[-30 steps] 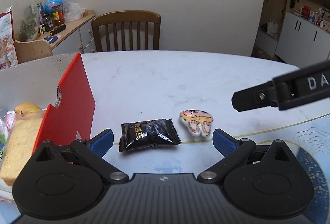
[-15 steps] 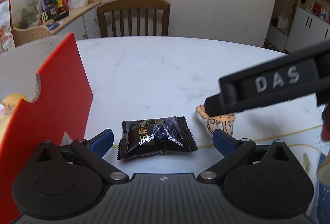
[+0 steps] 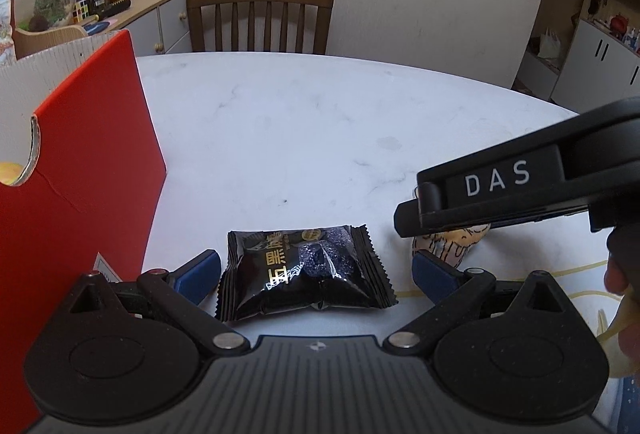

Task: Organize objects
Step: 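Grasp the black snack packet with the left tool while the right tool grasps the plush keychain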

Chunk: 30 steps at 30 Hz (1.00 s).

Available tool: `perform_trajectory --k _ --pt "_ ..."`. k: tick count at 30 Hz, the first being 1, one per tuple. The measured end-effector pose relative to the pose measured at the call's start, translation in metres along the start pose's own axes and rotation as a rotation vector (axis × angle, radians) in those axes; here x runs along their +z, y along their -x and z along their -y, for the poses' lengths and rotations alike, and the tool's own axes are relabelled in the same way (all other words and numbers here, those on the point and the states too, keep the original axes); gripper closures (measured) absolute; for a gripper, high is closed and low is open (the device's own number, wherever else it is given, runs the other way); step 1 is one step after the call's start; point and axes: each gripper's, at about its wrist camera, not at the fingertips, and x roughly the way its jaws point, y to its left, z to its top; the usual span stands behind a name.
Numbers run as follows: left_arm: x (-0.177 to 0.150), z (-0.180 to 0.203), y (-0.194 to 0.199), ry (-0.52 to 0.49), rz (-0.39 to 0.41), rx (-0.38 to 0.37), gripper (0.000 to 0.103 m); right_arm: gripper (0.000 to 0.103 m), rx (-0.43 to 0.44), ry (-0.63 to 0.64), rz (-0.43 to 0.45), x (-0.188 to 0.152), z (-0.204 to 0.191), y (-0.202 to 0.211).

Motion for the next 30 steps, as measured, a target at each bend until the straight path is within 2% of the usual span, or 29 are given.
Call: perform_trajectory --k 3,5,9,17,22,30 --pt "-0.001 0.001 0.001 -0.002 0.008 0.003 0.002 0.055 -0.007 -0.005 0.009 -0.001 0.002 0.002" --pt "-0.002 0.002 0.001 -0.008 0.013 0.013 0.002 0.056 -0.011 -0.010 0.014 -0.002 0.004 0.004" --pt "-0.001 0.002 0.004 -0.018 0.023 0.029 0.019 0.058 -0.022 -0.014 0.020 -0.005 0.008 0.007" --pt "0.003 0.003 0.012 -0.028 0.026 0.021 0.042 0.060 -0.037 0.003 0.011 -0.019 0.011 0.021" --pt "0.000 0.004 0.018 -0.034 0.005 -0.001 0.046 0.061 -0.036 0.003 0.015 -0.029 0.015 0.036" --pt "-0.007 0.009 0.039 -0.051 -0.014 -0.014 0.048 0.061 -0.017 0.002 0.025 -0.046 0.014 0.066"
